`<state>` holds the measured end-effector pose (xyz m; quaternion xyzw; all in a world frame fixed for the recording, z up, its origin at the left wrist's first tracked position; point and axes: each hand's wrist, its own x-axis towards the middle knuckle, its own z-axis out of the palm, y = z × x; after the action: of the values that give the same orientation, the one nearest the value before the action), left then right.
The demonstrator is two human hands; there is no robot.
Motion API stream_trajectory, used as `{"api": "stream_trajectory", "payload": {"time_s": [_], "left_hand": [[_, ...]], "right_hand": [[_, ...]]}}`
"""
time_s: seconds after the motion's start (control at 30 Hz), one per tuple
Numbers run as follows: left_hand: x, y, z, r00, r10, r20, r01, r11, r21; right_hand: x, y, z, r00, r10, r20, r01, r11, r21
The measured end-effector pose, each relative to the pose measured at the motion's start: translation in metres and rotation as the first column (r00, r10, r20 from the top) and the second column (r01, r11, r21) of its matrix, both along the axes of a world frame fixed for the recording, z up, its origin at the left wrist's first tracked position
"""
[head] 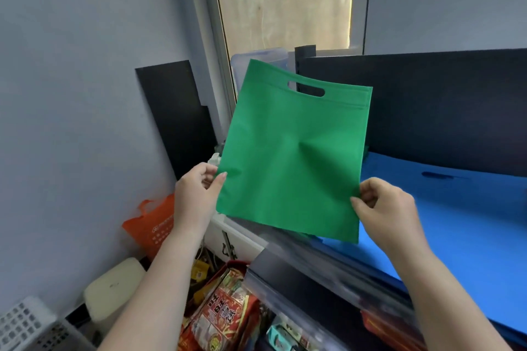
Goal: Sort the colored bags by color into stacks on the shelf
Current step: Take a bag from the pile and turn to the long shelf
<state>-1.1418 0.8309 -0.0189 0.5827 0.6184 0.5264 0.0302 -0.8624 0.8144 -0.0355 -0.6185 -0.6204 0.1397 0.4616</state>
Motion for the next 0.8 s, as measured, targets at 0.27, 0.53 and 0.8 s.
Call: {"api": "stream_trajectory", "payload": {"time_s": [0.27, 0.53, 0.8], "left_hand": [[-0.019, 0.080, -0.010, 0.987, -0.140, -0.079, 0.132, 0.986, -0.100], [-0.036, 0.133, -0.031, 0.888, -0.279, -0.365, 0.129, 0.914, -0.386], [-0.009, 0.154, -0.013, 0.722, -0.466, -0.511, 0.279, 0.872, -0.402]], "right_hand": [[-0.017, 0.026, -0.001, 0.983, -0.140, 0.120, 0.150, 0.986, -0.074], [-0.041, 0.041, -0.010, 0.920, -0.171, 0.352, 0.292, 0.899, -0.326], [-0.048, 0.030, -0.005, 0.861, -0.367, 0.353, 0.454, 0.866, -0.207]]}}
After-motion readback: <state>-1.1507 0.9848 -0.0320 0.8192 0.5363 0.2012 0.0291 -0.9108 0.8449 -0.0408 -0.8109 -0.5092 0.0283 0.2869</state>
